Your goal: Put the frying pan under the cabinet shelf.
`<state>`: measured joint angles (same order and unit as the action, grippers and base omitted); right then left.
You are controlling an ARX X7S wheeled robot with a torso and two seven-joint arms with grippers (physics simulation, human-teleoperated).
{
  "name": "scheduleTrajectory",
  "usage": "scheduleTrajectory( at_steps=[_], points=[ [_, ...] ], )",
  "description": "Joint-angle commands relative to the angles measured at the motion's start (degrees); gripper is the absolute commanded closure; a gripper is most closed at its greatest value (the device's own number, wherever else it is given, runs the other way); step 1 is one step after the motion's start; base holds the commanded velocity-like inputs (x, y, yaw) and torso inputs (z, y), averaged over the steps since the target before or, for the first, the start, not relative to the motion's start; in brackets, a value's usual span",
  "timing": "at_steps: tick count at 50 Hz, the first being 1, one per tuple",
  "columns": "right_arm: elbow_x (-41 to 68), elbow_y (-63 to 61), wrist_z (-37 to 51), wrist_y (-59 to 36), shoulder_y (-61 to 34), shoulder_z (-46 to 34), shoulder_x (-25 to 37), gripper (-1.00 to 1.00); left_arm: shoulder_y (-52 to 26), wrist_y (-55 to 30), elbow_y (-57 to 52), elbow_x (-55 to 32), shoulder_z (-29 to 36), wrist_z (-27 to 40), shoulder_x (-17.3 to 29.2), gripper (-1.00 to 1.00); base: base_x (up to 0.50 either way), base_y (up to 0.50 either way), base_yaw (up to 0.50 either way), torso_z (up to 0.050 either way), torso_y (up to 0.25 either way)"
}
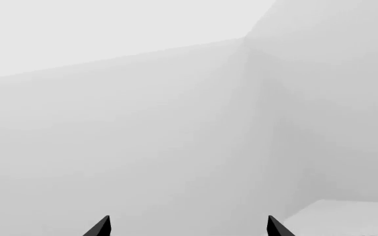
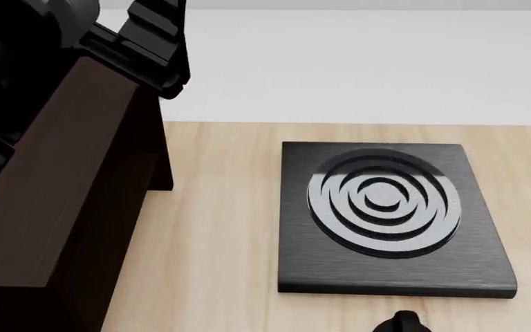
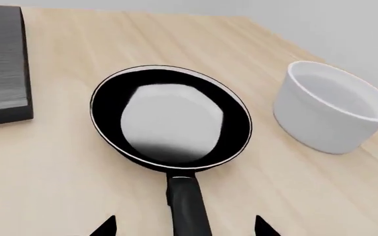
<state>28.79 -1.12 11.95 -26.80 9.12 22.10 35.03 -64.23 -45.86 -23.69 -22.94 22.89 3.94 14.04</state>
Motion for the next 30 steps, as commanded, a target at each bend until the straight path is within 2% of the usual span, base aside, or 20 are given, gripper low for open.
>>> scheduleTrajectory(
  at_steps=[1, 19, 30],
  points=[
    [-0.97, 6.45, -2.1, 2.99, -2.79, -1.8, -1.0, -1.0, -0.57, -0.15, 0.29, -0.02, 0.66, 0.24, -0.11, -1.0, 0.0, 0.0, 0.0, 0.0, 0.0],
    [-0.49, 7.31, -2.15, 2.93, 0.37, 1.11, 0.16, -1.0, -0.52, -0.03, 0.53, -0.13, 1.22, 0.93, -0.19, -1.0, 0.0, 0.0, 0.0, 0.0, 0.0],
    [-1.28, 10.64, -3.22, 4.28, -0.75, 0.06, -0.11, -1.0, -0.68, -0.54, 0.14, -0.41, 1.49, 1.55, -0.35, -1.0, 0.0, 0.0, 0.0, 0.0, 0.0]
  ],
)
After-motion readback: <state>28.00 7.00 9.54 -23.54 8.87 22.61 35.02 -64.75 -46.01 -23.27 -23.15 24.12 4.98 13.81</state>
